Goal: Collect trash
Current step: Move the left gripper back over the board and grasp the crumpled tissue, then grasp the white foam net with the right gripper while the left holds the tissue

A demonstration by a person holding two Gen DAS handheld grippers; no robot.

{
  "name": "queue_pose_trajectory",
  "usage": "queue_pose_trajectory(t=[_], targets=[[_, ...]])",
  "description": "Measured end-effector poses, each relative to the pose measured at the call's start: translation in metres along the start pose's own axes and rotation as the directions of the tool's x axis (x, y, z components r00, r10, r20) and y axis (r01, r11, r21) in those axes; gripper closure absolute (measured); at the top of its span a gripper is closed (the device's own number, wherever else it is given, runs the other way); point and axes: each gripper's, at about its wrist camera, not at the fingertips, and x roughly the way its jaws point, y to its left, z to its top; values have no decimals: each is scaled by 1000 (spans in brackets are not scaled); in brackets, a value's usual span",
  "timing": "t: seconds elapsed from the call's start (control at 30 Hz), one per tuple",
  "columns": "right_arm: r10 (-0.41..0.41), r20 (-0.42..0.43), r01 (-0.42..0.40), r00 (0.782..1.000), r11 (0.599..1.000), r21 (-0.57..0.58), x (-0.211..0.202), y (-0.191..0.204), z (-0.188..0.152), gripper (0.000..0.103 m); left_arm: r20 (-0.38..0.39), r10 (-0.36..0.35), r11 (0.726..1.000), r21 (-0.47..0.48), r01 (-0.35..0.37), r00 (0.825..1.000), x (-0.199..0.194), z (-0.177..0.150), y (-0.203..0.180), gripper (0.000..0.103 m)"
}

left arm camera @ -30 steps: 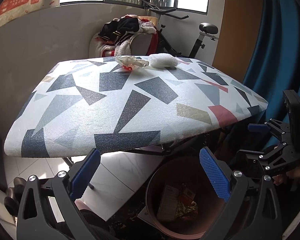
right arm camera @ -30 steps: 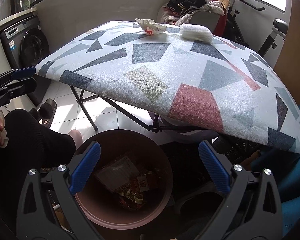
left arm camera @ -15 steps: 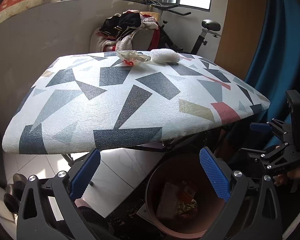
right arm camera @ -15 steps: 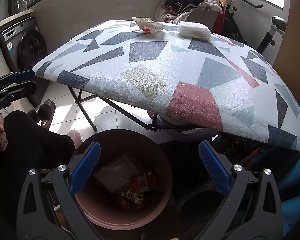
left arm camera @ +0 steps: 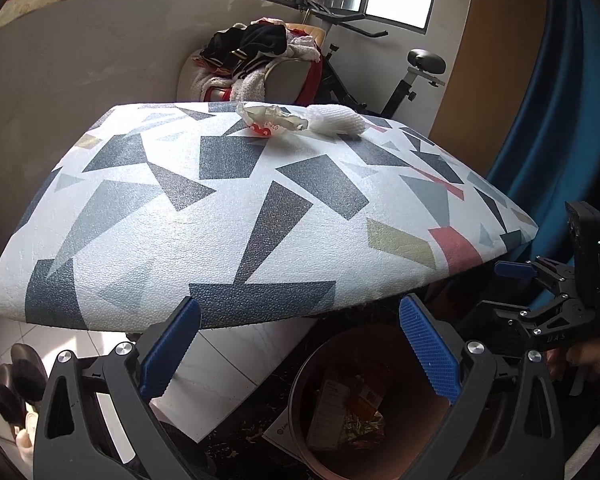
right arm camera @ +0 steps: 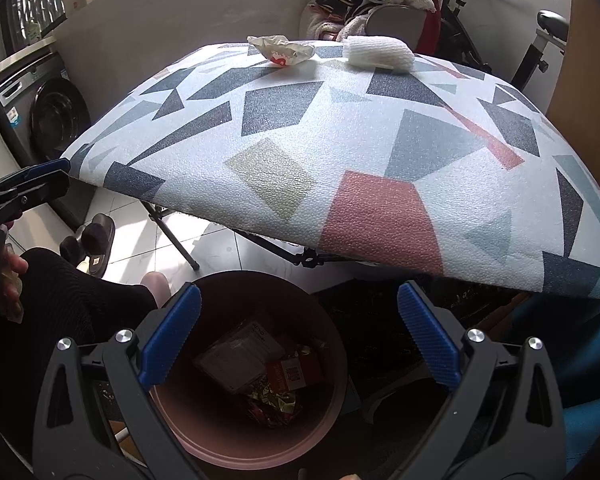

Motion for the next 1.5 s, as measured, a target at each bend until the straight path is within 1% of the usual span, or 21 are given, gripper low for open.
queue_pose_trajectory(t=[0.07, 0.1, 0.17, 0.23, 0.33, 0.43, 0.57, 0.63, 0.7, 0.77, 0.8, 0.83, 0.87, 0.9, 0.93, 1.0, 1.1, 1.2, 1.3, 1.37, 1.5], targets=[[1, 5, -1, 1000, 1000, 25, 4, -8, 12, 6, -7, -14, 1000, 22, 14, 1000, 9, 16, 2, 6], [-1, 10, 1, 1000, 999, 36, 6, -12, 19, 6, -12, -31, 999, 15, 31, 999, 15, 27, 5, 6], [-12, 20, 11, 1000, 998, 56, 11, -20, 35, 6, -8, -45, 999, -18, 45, 999, 26, 51, 14, 6], [-22, 38, 19, 999, 997, 80, 15, -29, 53, 6, 6, -42, 997, -58, 42, 999, 42, 78, 23, 6], [4, 63, -11, 998, 994, 105, 21, -40, 79, 6, 37, -33, 994, -101, 37, 999, 69, 119, 35, 6], [19, 100, -29, 995, 995, 98, 27, -47, 102, 6, 36, -48, 986, -156, 53, 998, 107, 162, 43, 6], [5, 140, -17, 990, 996, 85, 34, -57, 130, 6, 17, -75, 951, -299, 77, 997, 166, 205, 59, 14], [4, 140, -17, 990, 995, 95, 39, -65, 141, 6, -1, -80, 921, -382, 74, 997, 197, 219, 70, 16], [39, 124, -51, 992, 994, 96, 45, -72, 150, 6, -24, -85, 883, -464, 65, 996, 226, 227, 81, 17], [23, 112, -32, 993, 996, 81, 49, -76, 159, 6, -47, -92, 850, -524, 54, 995, 249, 231, 91, 20], [3, 110, -11, 994, 997, 73, 51, -78, 164, 6, -63, -92, 849, -527, 45, 994, 259, 233, 93, 35], [-18, 113, 10, 993, 997, 71, 53, -80, 169, 6, -80, -85, 860, -509, 33, 993, 266, 234, 95, 50], [-35, 119, 27, 992, 997, 74, 56, -83, 174, 6, -95, -64, 880, -474, 11, 993, 270, 234, 93, 79], [-44, 127, 34, 991, 996, 81, 58, -87, 181, 6, -94, -30, 899, -438, -14, 995, 269, 233, 91, 87], [-46, 141, 34, 989, 995, 90, 61, -92, 188, 6, -72, -18, 913, -407, -13, 997, 265, 232, 90, 87], [-52, 170, 34, 984, 994, 106, 67, -101, 205, 6, -32, -21, 938, -346, 9, 999, 253, 227, 86, 90], [-85, 196, 61, 977, 990, 124, 83, -114, 235, 6, 6, -38, 961, -273, 38, 999, 228, 222, 86, 91], [-119, 185, 95, 976, 986, 134, 109, -121, 268, 6, 45, -51, 970, -235, 61, 998, 197, 218, 90, 91], [-109, 138, 91, 984, 987, 135, 142, -122, 297, 6, 84, -59, 972, -223, 76, 995, 170, 213, 96, 91], [-131, 114, 114, 985, 983, 146, 163, -121, 313, 6, 100, -58, 974, -214, 78, 993, 159, 209, 101, 91], [-136, 106, 116, 985, 978, 172, 193, -111, 335, 6, 108, -47, 981, -184, 66, 993, 149, 201, 104, 91]])
